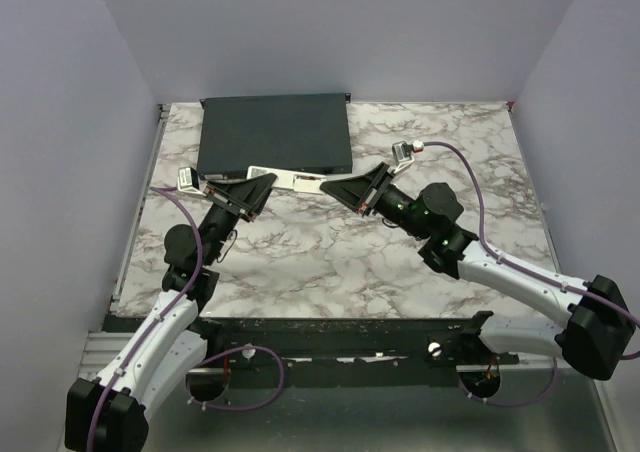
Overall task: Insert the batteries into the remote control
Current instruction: Load the battery cover into the remote control.
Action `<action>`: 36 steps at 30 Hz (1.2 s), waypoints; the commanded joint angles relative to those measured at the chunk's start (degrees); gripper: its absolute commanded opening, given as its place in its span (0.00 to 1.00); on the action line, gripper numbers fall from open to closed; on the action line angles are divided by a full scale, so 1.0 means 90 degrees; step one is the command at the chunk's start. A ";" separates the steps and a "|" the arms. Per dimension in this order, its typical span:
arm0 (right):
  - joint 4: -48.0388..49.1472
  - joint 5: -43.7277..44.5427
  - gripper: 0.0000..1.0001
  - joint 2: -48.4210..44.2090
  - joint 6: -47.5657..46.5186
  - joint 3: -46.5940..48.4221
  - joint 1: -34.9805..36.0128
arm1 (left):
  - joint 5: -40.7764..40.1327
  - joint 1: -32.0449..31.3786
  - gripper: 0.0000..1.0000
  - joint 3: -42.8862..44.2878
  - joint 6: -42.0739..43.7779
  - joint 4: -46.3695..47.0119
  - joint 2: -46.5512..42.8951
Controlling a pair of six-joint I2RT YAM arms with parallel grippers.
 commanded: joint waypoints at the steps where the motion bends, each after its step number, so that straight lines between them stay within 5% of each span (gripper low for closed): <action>1: 0.0138 -0.0205 0.01 0.0015 -0.0039 -0.0118 0.0050 | 0.0006 -0.0039 0.00 -0.0017 -0.0110 0.0180 -0.0075; 19: 0.0920 0.0335 0.01 -0.0101 -0.0199 -0.0265 0.0050 | 0.0006 -0.0044 0.00 -0.0059 -0.0132 0.0158 -0.0128; 36: 0.0528 0.0404 0.01 -0.0097 -0.0176 -0.0314 0.0051 | -0.0003 -0.0039 0.00 -0.0056 -0.0162 0.0176 -0.0137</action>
